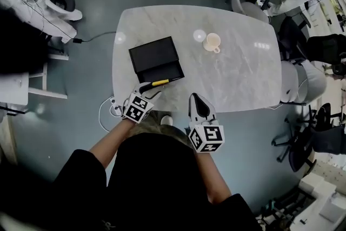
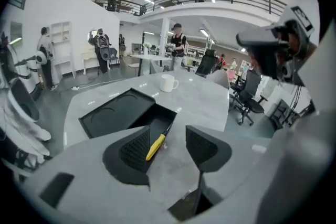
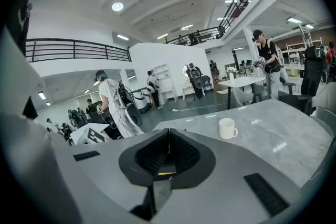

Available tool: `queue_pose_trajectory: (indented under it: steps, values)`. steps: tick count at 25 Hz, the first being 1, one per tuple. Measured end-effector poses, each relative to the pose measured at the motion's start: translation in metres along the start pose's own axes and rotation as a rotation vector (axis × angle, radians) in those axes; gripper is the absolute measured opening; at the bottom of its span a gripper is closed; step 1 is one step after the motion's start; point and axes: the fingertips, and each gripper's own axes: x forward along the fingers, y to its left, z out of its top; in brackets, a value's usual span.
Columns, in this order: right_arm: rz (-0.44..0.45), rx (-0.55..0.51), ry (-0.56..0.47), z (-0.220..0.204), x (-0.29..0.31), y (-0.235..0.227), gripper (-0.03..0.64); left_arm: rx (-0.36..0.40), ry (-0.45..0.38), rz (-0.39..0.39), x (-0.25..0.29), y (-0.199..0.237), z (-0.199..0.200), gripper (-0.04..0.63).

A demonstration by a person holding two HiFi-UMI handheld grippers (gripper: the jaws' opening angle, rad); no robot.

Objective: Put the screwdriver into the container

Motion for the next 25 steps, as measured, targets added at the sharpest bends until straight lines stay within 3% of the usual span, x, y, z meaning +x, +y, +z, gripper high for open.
queue_pose_trajectory:
  steps: [5,9,12,14,17,25]
  values:
    - [0.008,-0.014,-0.03,-0.002,-0.024,0.001,0.012,-0.109,-0.225,0.047,-0.072,-0.028,0.044,0.221]
    - [0.033,-0.042,-0.075,0.013,-0.041,0.013,0.012,-0.07,-0.472,0.102,-0.141,-0.055,0.093,0.176]
    - [0.05,-0.09,-0.109,0.022,-0.046,0.026,0.012,-0.078,-0.585,0.143,-0.18,-0.064,0.109,0.138]
    - [0.055,-0.112,-0.127,0.029,-0.05,0.033,0.012,-0.078,-0.638,0.221,-0.205,-0.065,0.115,0.064]
    - [0.057,-0.121,-0.146,0.04,-0.052,0.043,0.012,-0.032,-0.69,0.303,-0.231,-0.069,0.119,0.028]
    - [0.068,-0.174,-0.164,0.052,-0.046,0.064,0.012,-0.087,-0.683,0.306,-0.241,-0.053,0.119,0.017]
